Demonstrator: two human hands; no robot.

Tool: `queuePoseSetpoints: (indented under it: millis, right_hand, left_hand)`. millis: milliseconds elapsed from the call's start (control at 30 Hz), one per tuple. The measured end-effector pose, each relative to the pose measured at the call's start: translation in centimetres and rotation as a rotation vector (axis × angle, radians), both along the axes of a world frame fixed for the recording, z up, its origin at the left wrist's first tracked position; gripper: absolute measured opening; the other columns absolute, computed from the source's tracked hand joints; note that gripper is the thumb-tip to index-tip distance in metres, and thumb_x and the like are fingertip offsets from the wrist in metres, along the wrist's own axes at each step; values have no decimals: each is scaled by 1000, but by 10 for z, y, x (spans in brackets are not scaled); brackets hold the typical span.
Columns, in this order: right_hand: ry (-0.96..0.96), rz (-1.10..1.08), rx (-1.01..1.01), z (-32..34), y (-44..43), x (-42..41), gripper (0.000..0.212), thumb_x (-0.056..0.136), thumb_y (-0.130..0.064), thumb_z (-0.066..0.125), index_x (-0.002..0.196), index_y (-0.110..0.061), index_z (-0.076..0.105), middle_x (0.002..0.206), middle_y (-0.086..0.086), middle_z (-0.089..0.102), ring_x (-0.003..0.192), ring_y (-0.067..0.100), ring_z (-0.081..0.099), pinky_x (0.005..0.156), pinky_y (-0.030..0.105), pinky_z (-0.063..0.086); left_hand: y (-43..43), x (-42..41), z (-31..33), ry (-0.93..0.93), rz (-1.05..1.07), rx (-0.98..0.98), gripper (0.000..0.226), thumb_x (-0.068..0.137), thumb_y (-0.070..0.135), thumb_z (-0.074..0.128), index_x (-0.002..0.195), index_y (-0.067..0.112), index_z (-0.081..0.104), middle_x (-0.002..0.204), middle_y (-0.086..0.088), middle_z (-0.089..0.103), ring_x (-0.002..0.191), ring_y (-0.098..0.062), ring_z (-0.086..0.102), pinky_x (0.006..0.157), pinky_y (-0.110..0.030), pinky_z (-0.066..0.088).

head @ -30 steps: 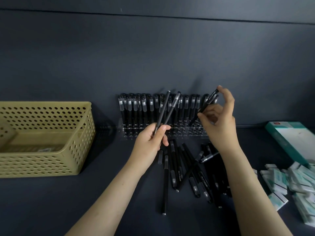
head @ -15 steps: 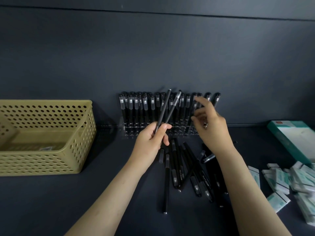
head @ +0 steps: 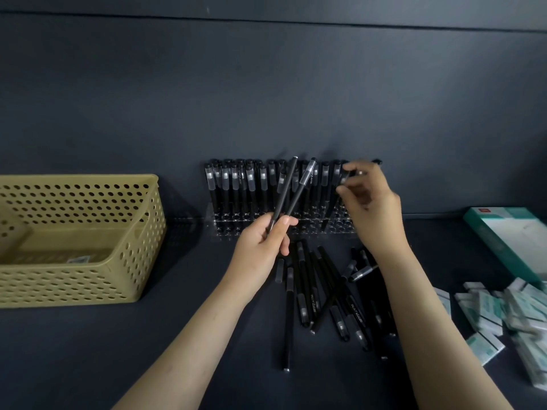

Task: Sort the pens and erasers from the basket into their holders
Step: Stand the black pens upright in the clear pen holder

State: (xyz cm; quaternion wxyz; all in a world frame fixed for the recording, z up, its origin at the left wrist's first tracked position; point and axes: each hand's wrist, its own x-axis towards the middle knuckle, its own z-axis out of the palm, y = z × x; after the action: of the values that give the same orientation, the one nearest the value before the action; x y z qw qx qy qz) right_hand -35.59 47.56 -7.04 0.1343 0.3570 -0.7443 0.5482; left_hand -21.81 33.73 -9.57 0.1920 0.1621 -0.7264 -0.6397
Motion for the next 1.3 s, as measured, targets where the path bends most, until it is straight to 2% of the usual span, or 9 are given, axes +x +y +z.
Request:
queuePoseSetpoints:
  millis: [233,433,533,667,800,900,967,1133,1300]
  right_hand:
    - [90,-107,-153,11,-5,1,31,94,-4,57,120,-20,52,89,-15,58,79,4,60,70,11,43]
    - [77,-107,-239,15,-8,5,29,95,-5,55,121,-19,50,91,-5,59,78,16,64,70,20,50]
    - [67,-76,-171,10,-12,3,34,94,-6,57,118,-29,50,90,-13,60,83,16,66,73,19,50]
    - [139,-26,-32,-1,-18,-1,32,92,-5,62,121,-17,61,91,-5,63,84,9,63,78,12,48]
    - [164,-9,124,-9,-22,-1,41,94,-16,61,135,-17,57,100,1,54,80,10,54,80,16,47]
    - [112,-24,51,-3,-19,5,40,96,-18,58,135,-21,54,99,1,54,77,7,52,79,14,45]
    - [-43,31,-41,6,-15,11,36,95,-22,59,130,-26,54,96,-1,60,78,10,56,76,16,47]
    - [-385,275,-231,17,-12,20,26,91,-6,63,115,-14,58,87,4,66,80,11,62,70,22,50]
    - [-316,-34,-540,18,-2,15,25,93,-3,60,113,-12,49,90,7,66,75,16,65,72,30,57]
  left_hand:
    - [-1,-1,0,6,9,-7,24,99,36,45,101,27,68,59,8,52,54,2,47,62,-15,37]
    - [-3,-1,-1,8,8,-16,24,99,37,45,101,29,67,58,10,52,56,2,48,66,-20,38]
    - [-3,-1,-1,5,6,-22,24,99,38,45,101,29,67,58,9,52,56,2,48,66,-21,38]
    - [-4,-1,-1,9,11,-29,24,99,39,45,100,29,68,58,8,54,56,1,49,67,-23,37]
    - [-3,-2,1,11,6,-9,25,99,39,45,98,28,68,57,6,54,54,-2,46,65,-22,37]
    - [-2,0,2,11,-33,4,27,99,38,44,94,23,66,55,6,51,51,-3,43,61,-19,36]
    - [-2,1,3,1,-91,0,28,99,39,44,92,24,66,54,7,45,50,-4,40,60,-17,36]
    - [3,0,3,-23,-202,4,29,100,37,43,98,23,68,53,9,38,49,-4,35,53,-11,33]
    - [0,1,2,-43,-41,-43,28,97,44,43,99,32,68,54,16,41,50,1,39,58,-16,34]
